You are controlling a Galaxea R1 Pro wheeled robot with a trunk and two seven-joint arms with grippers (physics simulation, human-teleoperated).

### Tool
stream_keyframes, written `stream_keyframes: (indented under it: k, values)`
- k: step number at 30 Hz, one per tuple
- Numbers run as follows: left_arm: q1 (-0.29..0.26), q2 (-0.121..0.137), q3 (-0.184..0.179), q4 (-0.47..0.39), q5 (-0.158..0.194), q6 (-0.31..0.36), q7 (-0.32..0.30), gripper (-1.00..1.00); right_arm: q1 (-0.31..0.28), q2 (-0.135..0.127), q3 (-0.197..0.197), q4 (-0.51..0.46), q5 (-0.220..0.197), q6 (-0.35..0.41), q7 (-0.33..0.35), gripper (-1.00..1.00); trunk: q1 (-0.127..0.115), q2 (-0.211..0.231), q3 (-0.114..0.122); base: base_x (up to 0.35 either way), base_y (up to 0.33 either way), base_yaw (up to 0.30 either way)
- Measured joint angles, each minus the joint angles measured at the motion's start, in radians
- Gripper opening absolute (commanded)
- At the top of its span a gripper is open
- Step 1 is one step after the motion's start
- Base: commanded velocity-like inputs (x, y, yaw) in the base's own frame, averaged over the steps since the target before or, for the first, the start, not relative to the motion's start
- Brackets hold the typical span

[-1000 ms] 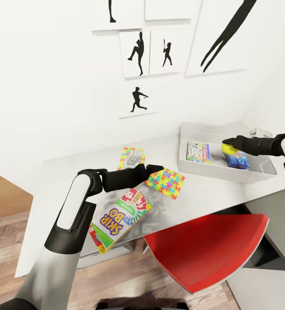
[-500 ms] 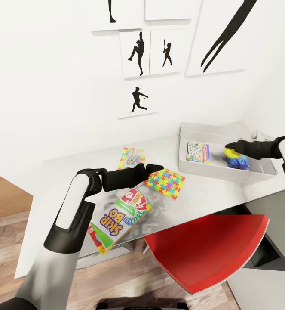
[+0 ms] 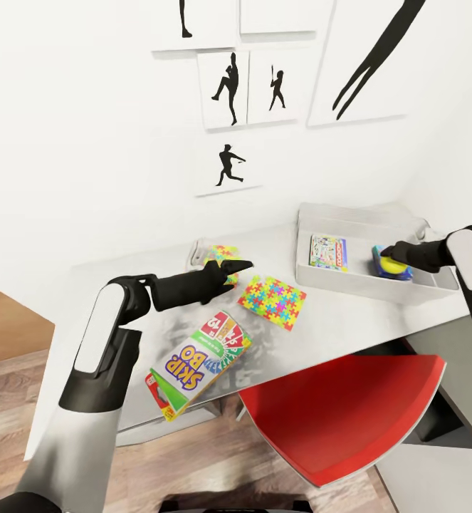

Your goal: Put all the toys in the child's room - the three board games (two on the bed and one on the table), the two jigsaw puzzles on the table, and the tennis ball on the table - inside the toy box on the table in the child's room.

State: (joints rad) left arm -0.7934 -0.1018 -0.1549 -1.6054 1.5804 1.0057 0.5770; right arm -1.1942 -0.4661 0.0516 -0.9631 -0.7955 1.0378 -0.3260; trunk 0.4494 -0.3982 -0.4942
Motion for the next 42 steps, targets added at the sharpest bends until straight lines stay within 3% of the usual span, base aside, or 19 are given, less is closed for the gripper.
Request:
stream_keyframes:
  k: [23,32,36,42]
  values:
    - [-0.024,0.024,0.046,0.000,0.016,0.002,0.000,1.00,-0.051,0.009,0.001,0.018,0.026,-0.039,-0.003,-1.00,0.000,0.000,0.000,0.000,0.000,0.000]
    - [-0.064,0.032,0.049,0.000,0.081,0.002,0.040,1.00,-0.066,0.008,0.000,0.029,0.037,-0.061,-0.006,-1.00,0.000,0.000,0.000,0.000,0.000,0.000]
    - [-0.090,0.033,0.050,0.000,0.132,0.002,0.099,1.00,-0.069,0.007,0.000,0.050,0.052,-0.104,-0.007,-1.00,0.000,0.000,0.000,0.000,0.000,0.000]
    - [-0.110,0.033,0.050,0.000,0.178,0.002,0.145,1.00,-0.074,0.004,0.000,0.076,0.060,-0.130,-0.008,-1.00,0.000,0.000,-0.003,0.000,0.000,0.000]
